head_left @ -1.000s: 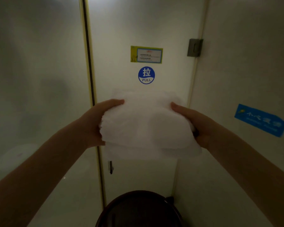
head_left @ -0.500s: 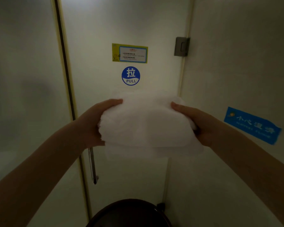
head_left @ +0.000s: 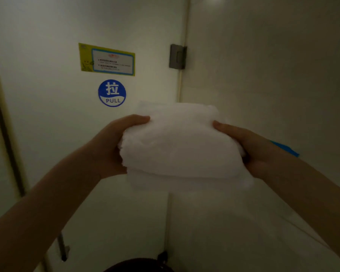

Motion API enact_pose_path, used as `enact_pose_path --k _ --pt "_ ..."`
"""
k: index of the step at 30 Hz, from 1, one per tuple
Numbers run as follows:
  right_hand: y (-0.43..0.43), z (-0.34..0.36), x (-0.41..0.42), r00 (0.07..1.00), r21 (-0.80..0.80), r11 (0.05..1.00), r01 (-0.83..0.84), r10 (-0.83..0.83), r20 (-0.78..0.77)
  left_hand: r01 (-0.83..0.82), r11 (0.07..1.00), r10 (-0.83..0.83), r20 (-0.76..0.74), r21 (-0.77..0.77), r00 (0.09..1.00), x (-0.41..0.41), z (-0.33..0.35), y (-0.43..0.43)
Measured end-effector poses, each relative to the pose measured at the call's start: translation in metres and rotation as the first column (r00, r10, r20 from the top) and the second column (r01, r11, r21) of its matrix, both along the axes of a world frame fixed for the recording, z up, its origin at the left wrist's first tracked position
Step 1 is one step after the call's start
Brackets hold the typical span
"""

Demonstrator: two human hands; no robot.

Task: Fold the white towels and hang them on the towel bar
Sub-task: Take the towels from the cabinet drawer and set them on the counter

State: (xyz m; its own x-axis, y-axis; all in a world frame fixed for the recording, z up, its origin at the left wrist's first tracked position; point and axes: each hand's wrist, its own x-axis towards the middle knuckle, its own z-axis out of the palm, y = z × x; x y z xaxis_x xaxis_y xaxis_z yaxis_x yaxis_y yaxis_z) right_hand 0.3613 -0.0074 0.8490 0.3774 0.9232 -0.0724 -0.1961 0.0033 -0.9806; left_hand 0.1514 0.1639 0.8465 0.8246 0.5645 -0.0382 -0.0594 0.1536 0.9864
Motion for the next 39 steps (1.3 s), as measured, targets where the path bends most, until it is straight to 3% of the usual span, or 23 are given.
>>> enact_pose_path --k 7,14,18,21,28,31,39 --pt "-0.025 0.009 -0.027 0.959 0.046 0.959 0.280 -0.281 0.030 0.241 0.969 -0.244 0.054 0.057 0.968 0.033 0.013 0.023" --pt "-0.078 0.023 -0.063 0.832 0.053 0.834 0.549 -0.551 0.061 0.497 0.865 -0.501 0.092 0.064 0.860 0.065 0.025 0.004" --pt "-0.120 0.029 -0.084 0.743 0.063 0.747 0.662 -0.665 0.075 0.745 0.666 -0.745 0.099 0.042 0.660 0.076 0.030 -0.029" --pt "-0.157 0.030 -0.102 0.658 0.060 0.663 0.746 -0.748 0.083 0.830 0.554 -0.830 0.111 0.065 0.546 0.086 0.028 -0.062" --pt "-0.246 0.034 -0.153 0.477 0.077 0.487 0.870 -0.871 0.115 0.930 0.363 -0.923 0.156 0.053 0.351 0.103 0.022 -0.152" --pt "-0.279 0.035 -0.177 0.379 0.082 0.393 0.916 -0.914 0.141 0.970 0.239 -0.958 0.175 0.050 0.227 0.104 0.021 -0.193" --pt "-0.345 0.032 -0.236 0.046 0.058 0.054 0.997 -0.991 0.126 0.994 -0.097 -0.981 0.161 0.057 -0.105 0.116 0.022 -0.292"
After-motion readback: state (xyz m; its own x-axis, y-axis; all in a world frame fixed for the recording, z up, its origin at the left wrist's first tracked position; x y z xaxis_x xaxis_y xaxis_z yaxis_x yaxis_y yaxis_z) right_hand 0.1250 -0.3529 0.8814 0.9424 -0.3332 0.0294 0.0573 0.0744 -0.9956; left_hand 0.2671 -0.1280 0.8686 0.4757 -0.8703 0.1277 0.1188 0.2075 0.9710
